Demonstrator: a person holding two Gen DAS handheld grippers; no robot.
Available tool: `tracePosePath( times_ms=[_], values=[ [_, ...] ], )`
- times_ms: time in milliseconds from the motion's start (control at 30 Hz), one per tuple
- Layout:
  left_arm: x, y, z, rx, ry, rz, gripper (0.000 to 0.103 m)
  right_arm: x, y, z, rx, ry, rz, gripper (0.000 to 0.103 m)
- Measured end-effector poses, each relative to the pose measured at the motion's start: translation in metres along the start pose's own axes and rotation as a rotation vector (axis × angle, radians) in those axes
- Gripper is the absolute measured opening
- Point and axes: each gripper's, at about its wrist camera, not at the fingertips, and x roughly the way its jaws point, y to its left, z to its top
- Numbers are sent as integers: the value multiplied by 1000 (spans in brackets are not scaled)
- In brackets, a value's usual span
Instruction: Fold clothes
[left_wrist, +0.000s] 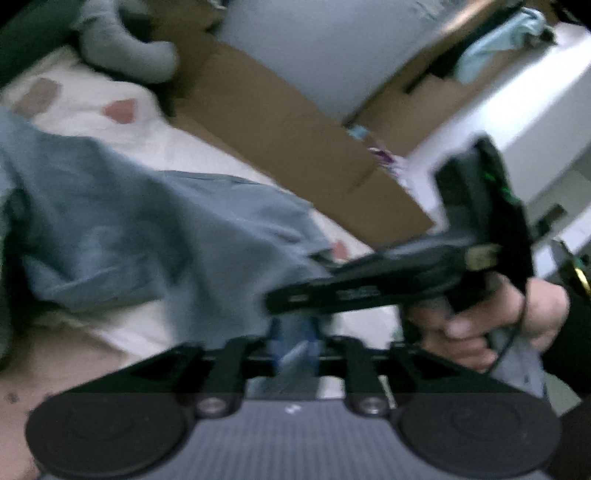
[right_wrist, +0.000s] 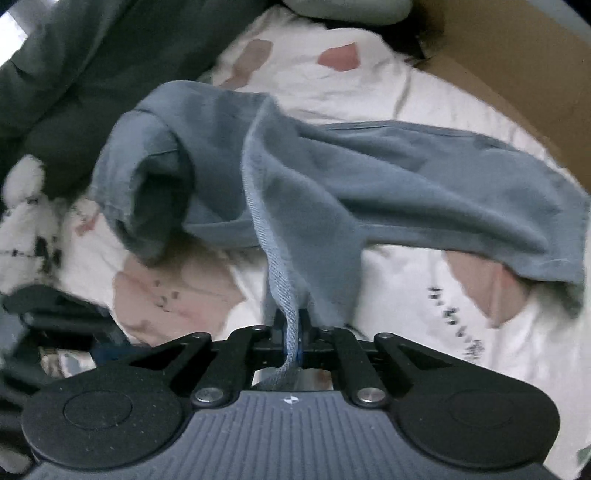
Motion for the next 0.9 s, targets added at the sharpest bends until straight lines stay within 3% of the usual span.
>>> tracePosePath(
  times_ms=[33, 67, 233, 400, 633, 900],
  values=[
    [-6, 8, -1, -17, -12, 24, 52, -4, -4, 0, -3, -4, -15, 3],
    [-11, 16, -2, -35, -24, 48, 58, -8, -8, -1, -12, -9, -36, 2],
    [-39, 63, -11, -147, -74, 197, 77, -36, -32, 0, -45, -32, -162, 2],
    [-62, 99, -23, -259, -121, 331, 82, -67, -59, 2, -56, -71, -267, 2],
    [-97, 122, -26, -338, -192, 441, 83, -114, -89, -2, -34, -132, -375, 1],
    [-128, 132, -31, -410, -238, 497, 85, -153, -118, -34, 47, -176, -463, 2]
  ],
)
